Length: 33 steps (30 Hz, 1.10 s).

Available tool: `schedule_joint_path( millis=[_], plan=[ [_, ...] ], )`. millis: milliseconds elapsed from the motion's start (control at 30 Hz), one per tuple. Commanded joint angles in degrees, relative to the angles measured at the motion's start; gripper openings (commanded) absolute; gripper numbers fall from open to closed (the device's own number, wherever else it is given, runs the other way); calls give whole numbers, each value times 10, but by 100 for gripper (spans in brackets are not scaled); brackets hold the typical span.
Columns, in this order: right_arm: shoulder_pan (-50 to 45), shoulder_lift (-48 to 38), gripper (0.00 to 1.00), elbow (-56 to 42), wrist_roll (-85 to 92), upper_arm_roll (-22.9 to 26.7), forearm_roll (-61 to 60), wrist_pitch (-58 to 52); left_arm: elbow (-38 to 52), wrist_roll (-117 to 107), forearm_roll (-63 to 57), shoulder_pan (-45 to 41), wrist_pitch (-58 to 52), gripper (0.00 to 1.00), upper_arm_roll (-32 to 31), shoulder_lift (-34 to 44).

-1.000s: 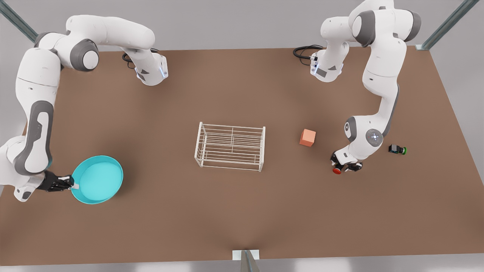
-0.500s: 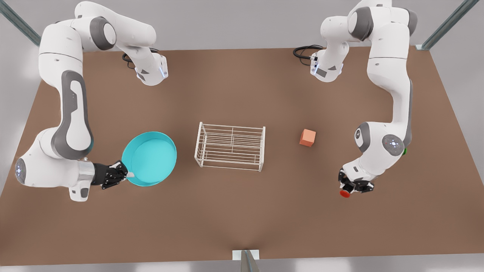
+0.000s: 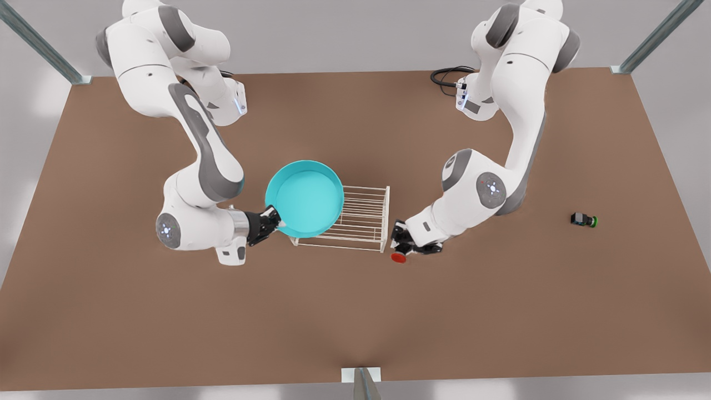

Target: Place the plate on the shelf with right arm and place the red button switch in the plate with left arm

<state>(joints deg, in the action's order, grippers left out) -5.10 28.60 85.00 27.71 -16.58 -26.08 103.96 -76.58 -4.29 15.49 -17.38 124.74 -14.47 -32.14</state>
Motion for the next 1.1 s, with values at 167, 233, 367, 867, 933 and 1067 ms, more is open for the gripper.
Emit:
schedule_joint_path(
  millis=[167, 233, 367, 867, 933, 1067],
  plan=[
    [-45, 20, 21, 23, -237, 0, 1, 136, 0, -621, 37, -70, 274, 41, -31, -28],
    [-45, 6, 51, 64, -235, 0, 2, 165, -6, -617, 32, -87, 276, 41, -31, -33],
    [-4, -51, 100, 64, -231, 2, 0, 130, -31, -592, 26, -107, 274, 41, -30, -37],
    [146, -101, 100, -55, -198, 26, 356, -156, -106, -502, -177, -102, 92, 100, -18, 25],
    [146, -101, 100, -55, -198, 26, 355, -156, -1, -283, -179, -14, -164, 100, -15, 32],
    [147, -100, 100, -55, -196, 30, 355, -156, 46, -221, -244, 102, -308, 100, -10, 33]
  ],
)
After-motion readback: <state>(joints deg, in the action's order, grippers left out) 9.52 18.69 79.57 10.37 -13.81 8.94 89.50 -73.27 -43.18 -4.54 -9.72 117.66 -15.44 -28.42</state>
